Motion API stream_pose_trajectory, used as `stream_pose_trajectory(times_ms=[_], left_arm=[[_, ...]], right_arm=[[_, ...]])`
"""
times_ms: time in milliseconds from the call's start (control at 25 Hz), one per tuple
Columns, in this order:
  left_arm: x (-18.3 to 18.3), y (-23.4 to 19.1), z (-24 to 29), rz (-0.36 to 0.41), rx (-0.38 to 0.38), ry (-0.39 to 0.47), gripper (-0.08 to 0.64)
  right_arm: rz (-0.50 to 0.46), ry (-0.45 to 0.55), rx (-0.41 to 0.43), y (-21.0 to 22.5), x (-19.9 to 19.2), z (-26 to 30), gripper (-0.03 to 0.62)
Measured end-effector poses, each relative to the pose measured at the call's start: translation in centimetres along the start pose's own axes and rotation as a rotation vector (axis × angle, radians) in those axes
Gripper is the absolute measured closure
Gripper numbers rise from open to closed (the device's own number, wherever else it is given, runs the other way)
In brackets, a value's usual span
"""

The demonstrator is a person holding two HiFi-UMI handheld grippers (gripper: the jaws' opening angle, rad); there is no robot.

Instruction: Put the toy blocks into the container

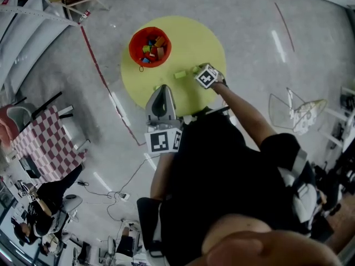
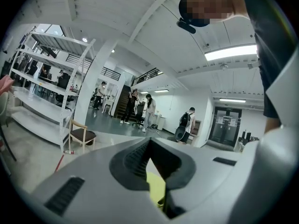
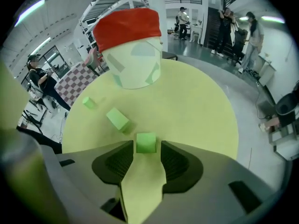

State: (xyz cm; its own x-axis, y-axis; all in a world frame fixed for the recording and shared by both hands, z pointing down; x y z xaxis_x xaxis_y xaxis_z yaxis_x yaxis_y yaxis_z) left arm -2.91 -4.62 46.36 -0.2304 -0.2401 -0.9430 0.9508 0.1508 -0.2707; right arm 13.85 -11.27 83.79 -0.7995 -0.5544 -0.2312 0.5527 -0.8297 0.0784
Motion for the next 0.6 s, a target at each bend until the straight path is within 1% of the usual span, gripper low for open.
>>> stream_pose_trajectory(times_ms=[200,240,280,400,520,600], left_arm=[[0.1,-0.7,0.1,-0.006,0.003,0.0,0.575],[0.1,-0.7,0.0,-0.009,0.003,0.0,0.575],[0.1,-0.8,0.0,-0.01,0.004,0.0,0.575],[0.0,-1.1,-0.1,-0.009,0.004,0.003,0.575],[0.1,-1.4,-0.5,-0.009,0.01,0.007,0.575],[0.3,-1.8,-0.9,-0.008,0.017,0.015,0.575]], right_arm=[[-0.008,-0.054,-0.015,-0.1,-0.6,0.6,0.416],[-0.018,-0.049,-0.028,0.0,-0.4,0.7,0.426],[-0.026,-0.044,-0.04,0.1,-0.2,0.7,0.457],[-0.024,-0.053,-0.061,0.4,-0.3,0.7,0.459],[-0.012,-0.043,-0.044,0.1,0.0,0.0,0.46],[0.002,0.005,-0.003,-0.8,1.0,-1.1,0.46]])
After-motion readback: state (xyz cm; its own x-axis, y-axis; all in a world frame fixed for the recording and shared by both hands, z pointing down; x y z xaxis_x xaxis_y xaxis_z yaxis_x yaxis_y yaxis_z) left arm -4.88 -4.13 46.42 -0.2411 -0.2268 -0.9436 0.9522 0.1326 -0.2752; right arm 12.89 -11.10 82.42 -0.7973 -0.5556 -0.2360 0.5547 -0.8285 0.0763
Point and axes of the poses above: the fingertips, and each gripper's own axes: z forward along the fingers, y to its right, x out of its top, the point moved 2 cm from there along -z, backward along the fingers, and after that the axes turned 2 degrees about -x, right-handed, at the moved point
